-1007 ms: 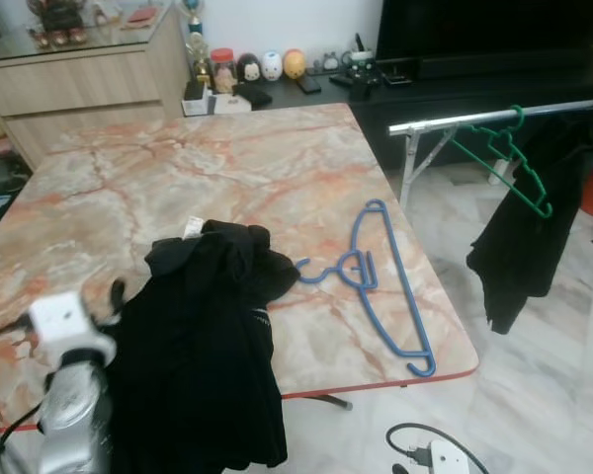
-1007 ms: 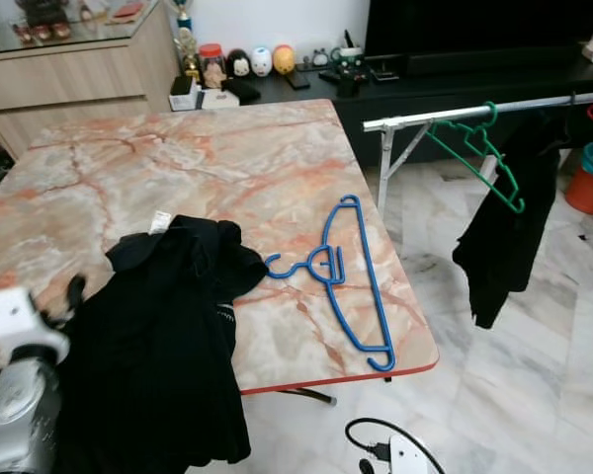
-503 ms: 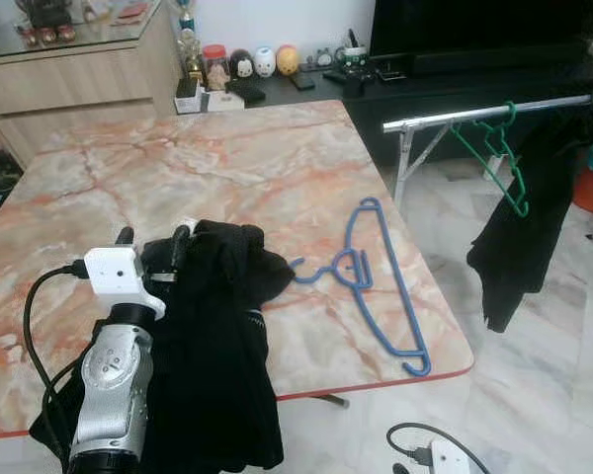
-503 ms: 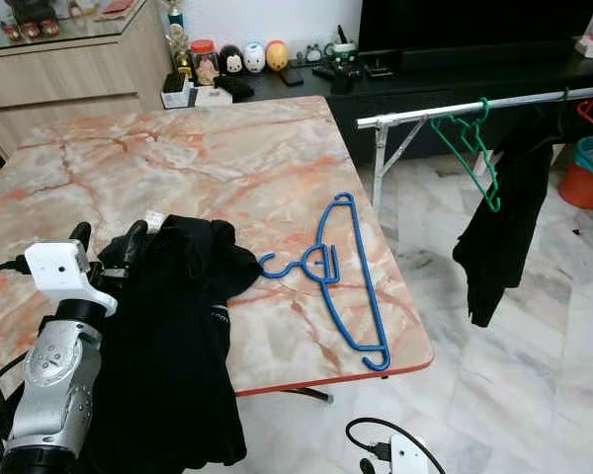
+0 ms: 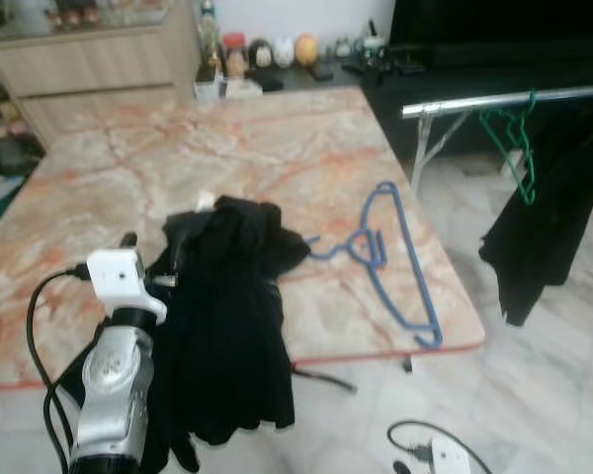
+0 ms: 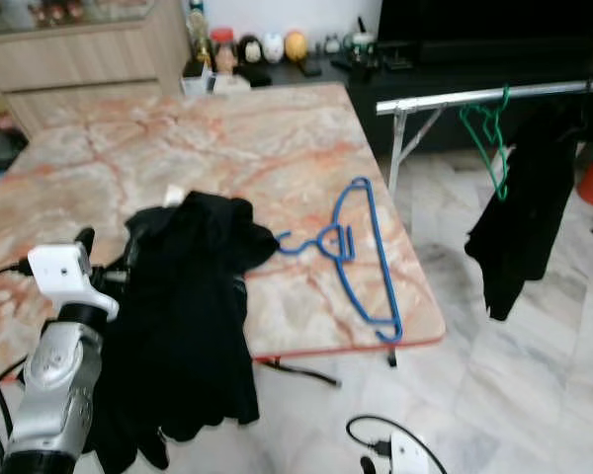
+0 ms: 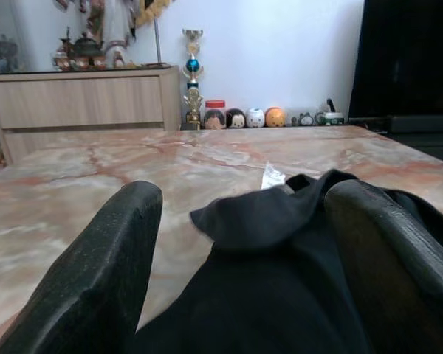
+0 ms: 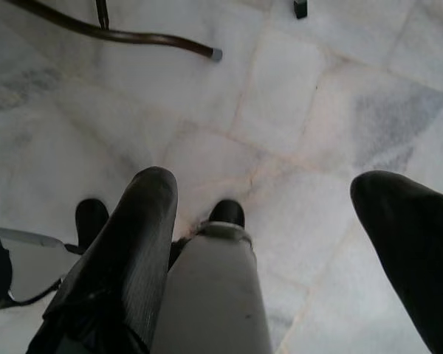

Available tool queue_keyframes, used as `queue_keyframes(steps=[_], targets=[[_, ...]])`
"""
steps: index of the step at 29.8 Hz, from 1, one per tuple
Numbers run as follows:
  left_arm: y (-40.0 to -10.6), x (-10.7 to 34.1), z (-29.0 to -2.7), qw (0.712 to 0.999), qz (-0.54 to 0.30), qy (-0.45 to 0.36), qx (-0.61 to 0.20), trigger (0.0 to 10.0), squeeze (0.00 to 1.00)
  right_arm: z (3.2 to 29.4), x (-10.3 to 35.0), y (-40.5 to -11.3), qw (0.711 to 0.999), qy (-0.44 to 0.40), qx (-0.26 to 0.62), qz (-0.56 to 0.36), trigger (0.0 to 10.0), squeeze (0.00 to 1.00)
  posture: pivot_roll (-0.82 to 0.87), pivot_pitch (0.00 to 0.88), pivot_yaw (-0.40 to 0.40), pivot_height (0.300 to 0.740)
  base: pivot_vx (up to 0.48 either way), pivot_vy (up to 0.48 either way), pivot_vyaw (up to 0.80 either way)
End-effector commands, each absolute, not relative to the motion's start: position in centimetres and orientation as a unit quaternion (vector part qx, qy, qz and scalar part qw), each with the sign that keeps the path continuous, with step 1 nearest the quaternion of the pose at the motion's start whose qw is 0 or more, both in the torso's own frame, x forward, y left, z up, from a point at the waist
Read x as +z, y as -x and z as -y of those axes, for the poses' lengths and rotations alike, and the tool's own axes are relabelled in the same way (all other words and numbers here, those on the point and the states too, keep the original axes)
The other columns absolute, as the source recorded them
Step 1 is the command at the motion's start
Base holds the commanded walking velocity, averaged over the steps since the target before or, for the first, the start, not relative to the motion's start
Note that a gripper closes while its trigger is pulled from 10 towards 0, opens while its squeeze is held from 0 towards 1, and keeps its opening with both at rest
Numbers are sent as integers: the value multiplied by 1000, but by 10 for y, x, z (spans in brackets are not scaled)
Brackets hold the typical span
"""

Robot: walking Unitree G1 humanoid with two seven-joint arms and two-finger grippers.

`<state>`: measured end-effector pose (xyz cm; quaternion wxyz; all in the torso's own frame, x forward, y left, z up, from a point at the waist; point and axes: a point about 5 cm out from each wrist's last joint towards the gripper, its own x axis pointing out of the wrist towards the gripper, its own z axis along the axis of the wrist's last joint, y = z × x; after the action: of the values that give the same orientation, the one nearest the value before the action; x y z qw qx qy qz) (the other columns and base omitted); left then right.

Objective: Hang hanger

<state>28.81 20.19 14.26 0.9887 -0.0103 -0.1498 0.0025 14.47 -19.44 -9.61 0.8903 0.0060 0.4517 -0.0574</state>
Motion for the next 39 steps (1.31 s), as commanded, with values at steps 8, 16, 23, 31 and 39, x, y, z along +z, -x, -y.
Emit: queue_keyframes(steps=[8,16,23,31,39], targets=[[-289,146,-206,989,150,11,0,10000,0,188,-99,-140,888,-16,-58,-456,10000,0,69,0,60,740,-298,0,0],[-290,145,-204,989,146,11,-9,10000,0,187,-99,-138,887,-18,-60,-458,10000,0,71,0,64,740,-293,0,0],[-288,133,-212,992,125,15,1,10000,0,186,-100,-136,886,-18,-60,-460,10000,0,70,0,63,740,-280,0,0],[-281,103,-216,998,69,3,-3,10000,0,186,-101,-134,884,-18,-60,-464,10000,0,74,0,59,740,-210,0,0],[-270,42,-230,996,-86,-17,-18,10000,0,183,-102,-133,882,-21,-63,-466,10000,0,68,0,65,740,0,0,0]])
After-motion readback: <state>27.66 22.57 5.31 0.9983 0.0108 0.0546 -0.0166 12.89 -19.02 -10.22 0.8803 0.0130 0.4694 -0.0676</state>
